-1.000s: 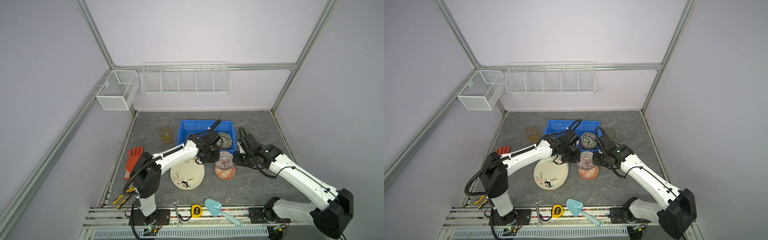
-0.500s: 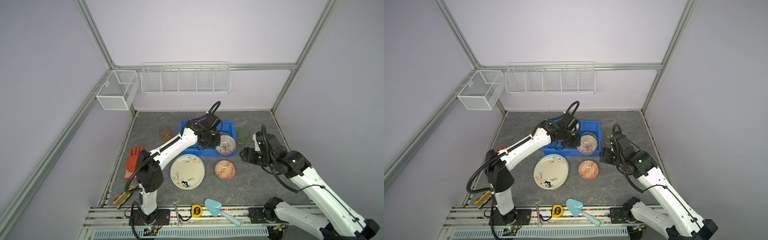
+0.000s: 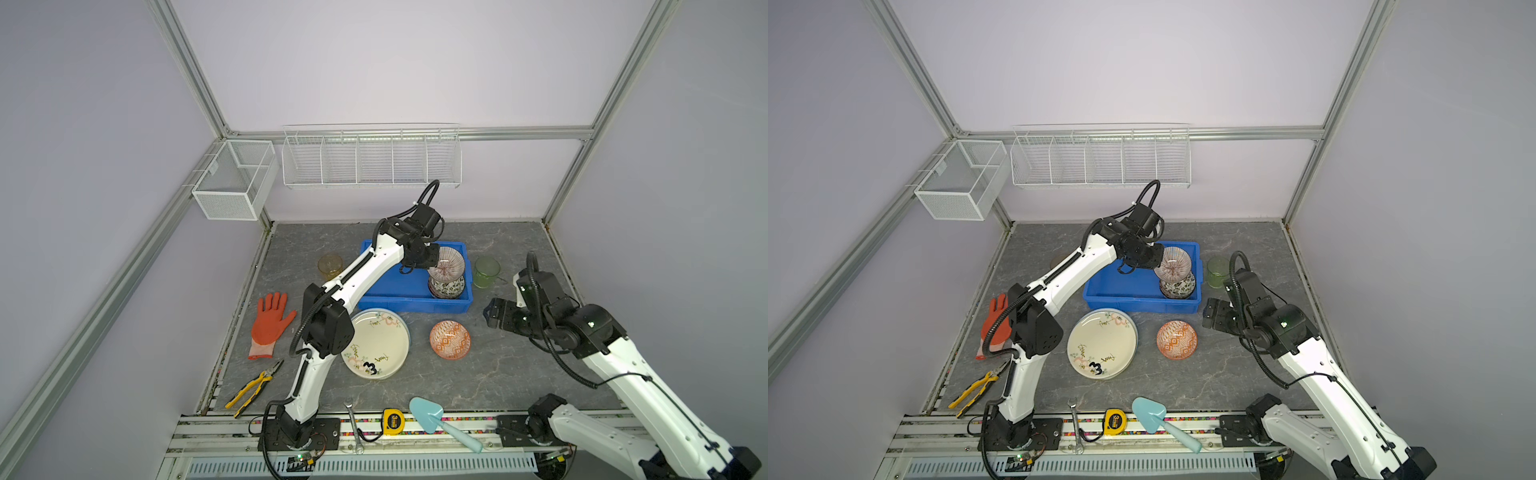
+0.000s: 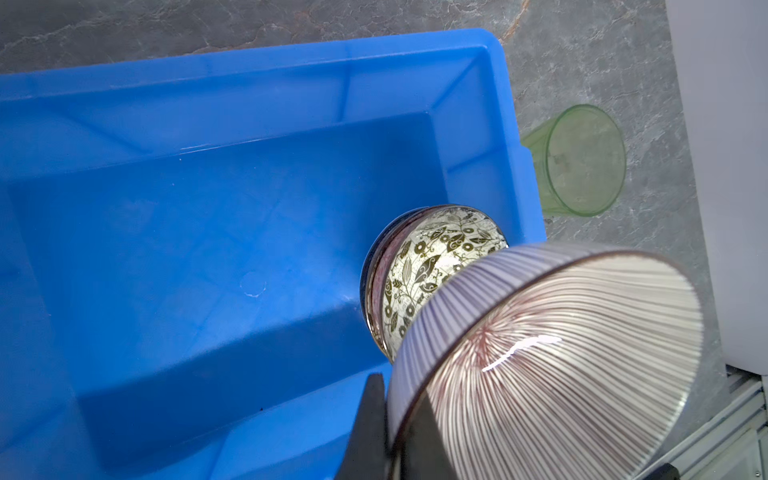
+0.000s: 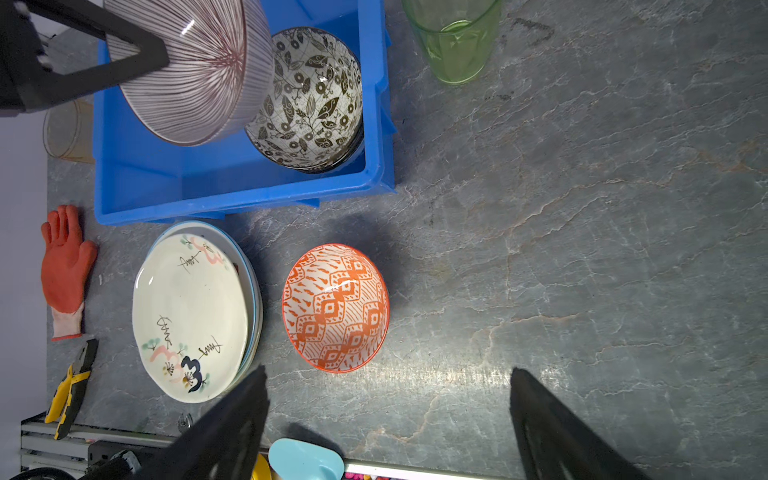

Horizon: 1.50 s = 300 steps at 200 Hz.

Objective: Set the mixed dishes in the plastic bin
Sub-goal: 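Carry the pink-striped bowl over the bin with the left gripper while the right withdraws, then lower the pink-striped bowl onto the bowls in the bin and open the left gripper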

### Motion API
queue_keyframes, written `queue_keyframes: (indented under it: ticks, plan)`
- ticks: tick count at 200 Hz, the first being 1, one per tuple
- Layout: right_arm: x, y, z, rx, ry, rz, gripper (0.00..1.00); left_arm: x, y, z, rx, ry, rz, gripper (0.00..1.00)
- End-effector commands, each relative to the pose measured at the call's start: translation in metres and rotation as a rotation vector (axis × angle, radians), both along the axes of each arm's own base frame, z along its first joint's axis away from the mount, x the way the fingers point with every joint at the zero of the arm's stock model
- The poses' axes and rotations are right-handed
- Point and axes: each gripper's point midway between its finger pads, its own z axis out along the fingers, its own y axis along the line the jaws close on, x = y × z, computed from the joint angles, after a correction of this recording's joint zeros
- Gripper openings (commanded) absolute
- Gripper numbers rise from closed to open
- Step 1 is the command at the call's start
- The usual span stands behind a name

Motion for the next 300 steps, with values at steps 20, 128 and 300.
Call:
queue_keyframes:
  ticks: [20, 128, 300]
  plan:
    - [0.0, -0.005, -0.014, -0.028, 0.027, -0.007, 0.92, -0.001, -0.001, -0.007, 0.03, 0.01, -0.04, 0.0]
    - [-0.002, -0.006, -0.034, -0.037, 0.069, -0.011, 0.92, 0.013, -0.016, -0.044, 0.032, 0.02, -0.036, 0.0]
    - [-0.002, -0.005, -0.048, -0.037, 0.1, -0.011, 0.91, 0.018, -0.026, -0.069, -0.02, 0.059, 0.03, 0.04]
